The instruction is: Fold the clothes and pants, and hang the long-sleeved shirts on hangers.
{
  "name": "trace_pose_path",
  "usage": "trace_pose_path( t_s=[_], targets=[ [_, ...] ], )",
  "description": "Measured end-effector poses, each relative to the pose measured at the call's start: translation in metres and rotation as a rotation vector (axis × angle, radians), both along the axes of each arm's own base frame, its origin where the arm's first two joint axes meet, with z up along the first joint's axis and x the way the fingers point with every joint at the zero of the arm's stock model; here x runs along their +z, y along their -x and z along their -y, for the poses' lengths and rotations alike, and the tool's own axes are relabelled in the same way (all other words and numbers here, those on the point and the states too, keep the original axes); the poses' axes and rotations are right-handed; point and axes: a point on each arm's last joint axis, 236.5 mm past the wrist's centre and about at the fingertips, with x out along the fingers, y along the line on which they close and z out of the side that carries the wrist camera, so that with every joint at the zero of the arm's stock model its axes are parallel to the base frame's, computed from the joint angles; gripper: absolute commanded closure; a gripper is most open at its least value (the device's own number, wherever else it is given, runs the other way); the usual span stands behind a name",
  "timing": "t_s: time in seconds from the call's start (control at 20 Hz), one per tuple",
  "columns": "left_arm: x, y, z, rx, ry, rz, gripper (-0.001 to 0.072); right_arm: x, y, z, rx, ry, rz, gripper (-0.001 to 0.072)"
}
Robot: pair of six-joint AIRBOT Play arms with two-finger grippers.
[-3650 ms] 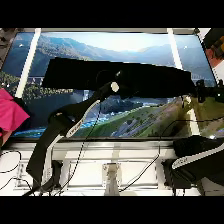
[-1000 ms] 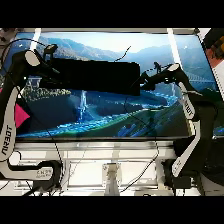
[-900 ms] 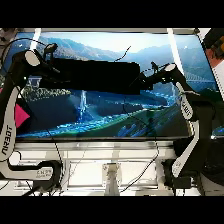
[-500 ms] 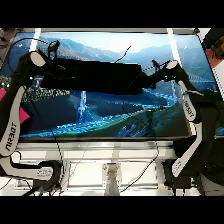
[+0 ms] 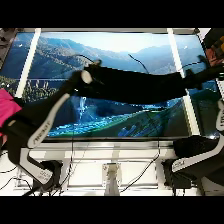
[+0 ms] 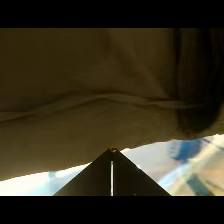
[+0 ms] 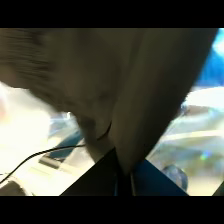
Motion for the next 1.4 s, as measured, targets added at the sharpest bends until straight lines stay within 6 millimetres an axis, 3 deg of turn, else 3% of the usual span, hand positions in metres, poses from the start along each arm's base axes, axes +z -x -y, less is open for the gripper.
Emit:
trace_pose_path(
  t_s=[0.1,0.25,0.35,0.45,0.55,0.65,0.8,0.9,0.95,1.0,1.05,1.15,1.3,1.35,1.4],
  targets=[
    [-0.011,0.014,0.047,-0.020,0.053,0.019,0.0704,0.028,0.007,0.009,-0.005,-0.004,0.047,0.0702],
    [-0.025,0.031,0.093,-0.026,0.113,0.031,0.0704,0.061,0.001,-0.010,0.043,-0.020,0.134,0.0703],
    [-0.025,0.032,0.103,-0.016,0.136,0.044,0.0705,0.071,-0.009,-0.038,0.097,-0.021,0.181,0.0704],
    [-0.011,0.016,0.093,0.013,0.148,0.084,0.0704,0.075,-0.024,-0.077,0.161,-0.014,0.231,0.0704],
    [0.019,-0.015,0.063,0.054,0.141,0.168,0.0704,0.073,-0.042,-0.122,0.224,0.008,0.291,0.0704],
    [0.058,-0.050,0.012,0.107,0.108,0.268,0.0704,0.070,-0.059,-0.179,0.288,0.020,0.363,0.0705],
    [0.124,-0.090,-0.088,0.226,0.044,0.396,0.0703,0.060,-0.075,-0.274,0.373,0.010,0.473,0.0706],
    [0.158,-0.100,-0.154,0.313,0.005,0.443,0.0703,0.046,-0.078,-0.338,0.422,-0.011,0.526,0.0699],
    [0.170,-0.100,-0.182,0.354,-0.011,0.452,0.0687,0.034,-0.077,-0.368,0.435,-0.021,0.540,0.0625],
    [0.180,-0.100,-0.210,0.393,-0.032,0.461,0.0577,0.023,-0.078,-0.394,0.435,-0.030,0.554,0.0347],
    [0.187,-0.098,-0.233,0.426,-0.048,0.460,0.0445,0.015,-0.081,-0.417,0.427,-0.040,0.581,0.0191],
    [0.195,-0.093,-0.270,0.479,-0.074,0.451,0.0421,0.002,-0.083,-0.449,0.407,-0.052,0.611,0.0192],
    [0.194,-0.084,-0.304,0.513,-0.116,0.422,0.0422,-0.003,-0.087,-0.458,0.412,-0.033,0.633,0.0196],
    [0.192,-0.081,-0.309,0.513,-0.126,0.410,0.0433,-0.004,-0.088,-0.452,0.431,-0.008,0.629,0.0278],
    [0.189,-0.078,-0.314,0.510,-0.139,0.395,0.0476,-0.002,-0.091,-0.441,0.452,0.023,0.627,0.0502]
  ],
)
